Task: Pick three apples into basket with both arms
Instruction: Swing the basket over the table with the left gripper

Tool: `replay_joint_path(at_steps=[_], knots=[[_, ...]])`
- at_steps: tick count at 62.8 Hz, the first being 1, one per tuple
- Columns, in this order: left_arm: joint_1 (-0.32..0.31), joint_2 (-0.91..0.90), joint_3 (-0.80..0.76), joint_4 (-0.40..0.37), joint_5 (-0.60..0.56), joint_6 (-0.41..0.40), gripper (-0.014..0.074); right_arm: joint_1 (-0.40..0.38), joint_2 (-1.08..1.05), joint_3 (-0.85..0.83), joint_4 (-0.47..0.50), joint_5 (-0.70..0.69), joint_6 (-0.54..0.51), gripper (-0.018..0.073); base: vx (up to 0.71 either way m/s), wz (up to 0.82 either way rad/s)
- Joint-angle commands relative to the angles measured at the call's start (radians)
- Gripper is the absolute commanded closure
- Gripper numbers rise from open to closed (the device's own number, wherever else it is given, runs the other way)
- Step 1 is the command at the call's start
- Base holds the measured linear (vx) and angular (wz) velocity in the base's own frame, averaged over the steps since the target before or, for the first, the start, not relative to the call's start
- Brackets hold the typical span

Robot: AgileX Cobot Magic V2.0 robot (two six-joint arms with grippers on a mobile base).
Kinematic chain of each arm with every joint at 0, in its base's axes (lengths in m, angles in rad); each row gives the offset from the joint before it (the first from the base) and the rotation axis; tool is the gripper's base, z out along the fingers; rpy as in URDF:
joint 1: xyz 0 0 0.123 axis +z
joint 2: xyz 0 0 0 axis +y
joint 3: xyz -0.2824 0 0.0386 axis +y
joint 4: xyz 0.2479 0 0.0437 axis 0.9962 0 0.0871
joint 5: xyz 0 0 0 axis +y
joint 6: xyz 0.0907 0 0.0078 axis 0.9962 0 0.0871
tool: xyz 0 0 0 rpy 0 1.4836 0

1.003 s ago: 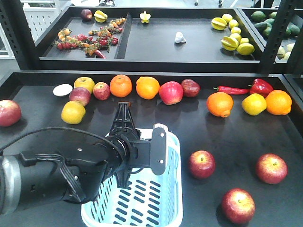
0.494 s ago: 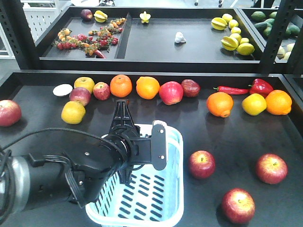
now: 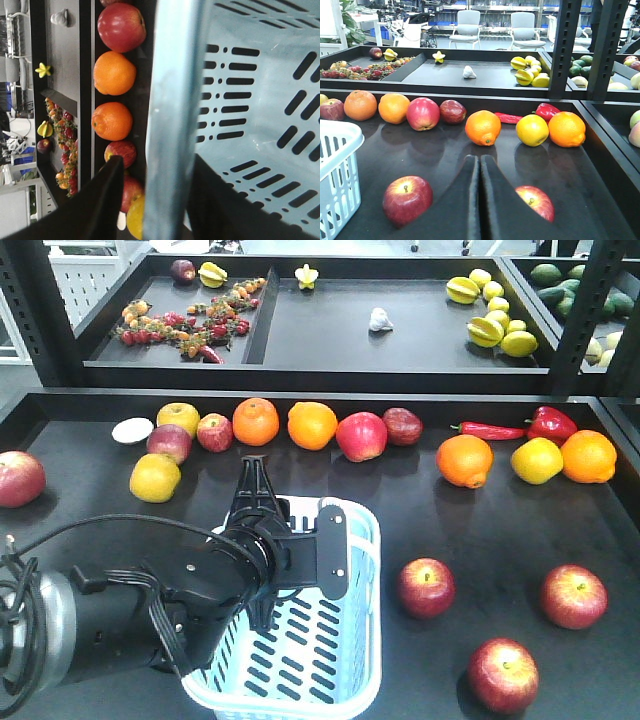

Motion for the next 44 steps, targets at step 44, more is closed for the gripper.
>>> replay_joint_path(at_steps=[44], knots=[[-0.003,-0.038,-0.031,0.024,0.082,-0.01,0.0002,-0.003,-0.018,0.011,-0.011,-0.075,-0.007,0.0569,0.0,0.0]])
